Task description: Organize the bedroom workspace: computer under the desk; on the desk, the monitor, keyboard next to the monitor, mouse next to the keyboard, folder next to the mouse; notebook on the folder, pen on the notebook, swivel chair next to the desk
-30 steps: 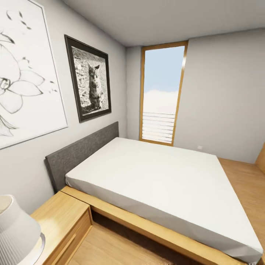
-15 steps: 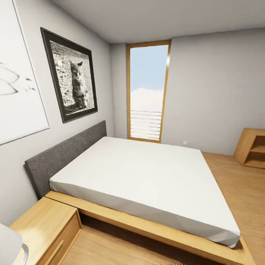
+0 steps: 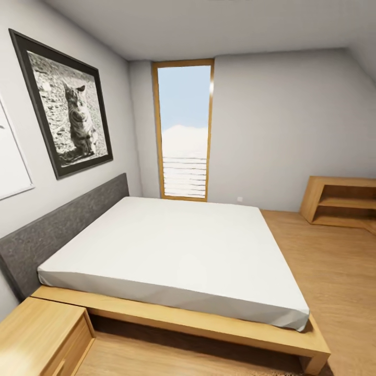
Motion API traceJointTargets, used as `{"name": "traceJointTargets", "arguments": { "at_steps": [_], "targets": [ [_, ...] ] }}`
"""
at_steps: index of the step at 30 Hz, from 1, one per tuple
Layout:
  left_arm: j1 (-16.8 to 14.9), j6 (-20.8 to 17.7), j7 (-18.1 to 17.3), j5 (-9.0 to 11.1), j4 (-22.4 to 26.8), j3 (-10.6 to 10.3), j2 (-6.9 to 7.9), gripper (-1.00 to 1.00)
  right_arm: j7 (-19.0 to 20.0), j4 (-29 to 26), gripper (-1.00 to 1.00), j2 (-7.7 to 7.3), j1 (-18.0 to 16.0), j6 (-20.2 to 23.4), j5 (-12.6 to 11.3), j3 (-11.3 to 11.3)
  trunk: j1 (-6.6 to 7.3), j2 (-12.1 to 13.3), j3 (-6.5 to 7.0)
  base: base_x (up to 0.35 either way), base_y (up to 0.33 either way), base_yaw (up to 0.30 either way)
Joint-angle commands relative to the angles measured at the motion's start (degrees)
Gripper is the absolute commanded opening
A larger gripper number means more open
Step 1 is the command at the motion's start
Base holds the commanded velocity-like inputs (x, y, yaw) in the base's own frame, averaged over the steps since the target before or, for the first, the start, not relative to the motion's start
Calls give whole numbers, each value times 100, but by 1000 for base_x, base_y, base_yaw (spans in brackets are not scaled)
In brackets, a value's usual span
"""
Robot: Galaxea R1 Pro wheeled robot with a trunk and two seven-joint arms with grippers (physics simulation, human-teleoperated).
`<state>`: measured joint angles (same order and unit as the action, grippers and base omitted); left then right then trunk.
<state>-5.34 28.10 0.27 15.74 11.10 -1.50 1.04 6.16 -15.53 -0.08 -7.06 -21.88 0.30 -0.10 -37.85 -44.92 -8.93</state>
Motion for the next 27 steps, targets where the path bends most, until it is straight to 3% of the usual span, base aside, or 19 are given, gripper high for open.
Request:
{"name": "traceJointTargets", "arguments": {
  "at_steps": [1, 27],
  "targets": [
    [-2, 27, 2, 26, -1, -18, 1, 100, 19, 6, 100, -1, -6, -19, 3, -4, -1, -6, -6, 0, 0, -294],
    [-3, 55, -1, 28, -2, -17, 1, 100, 16, 79, 100, -1, -6, -18, -4, -8, -1, -6, 87, 0, 0, -294]
  ]
}}
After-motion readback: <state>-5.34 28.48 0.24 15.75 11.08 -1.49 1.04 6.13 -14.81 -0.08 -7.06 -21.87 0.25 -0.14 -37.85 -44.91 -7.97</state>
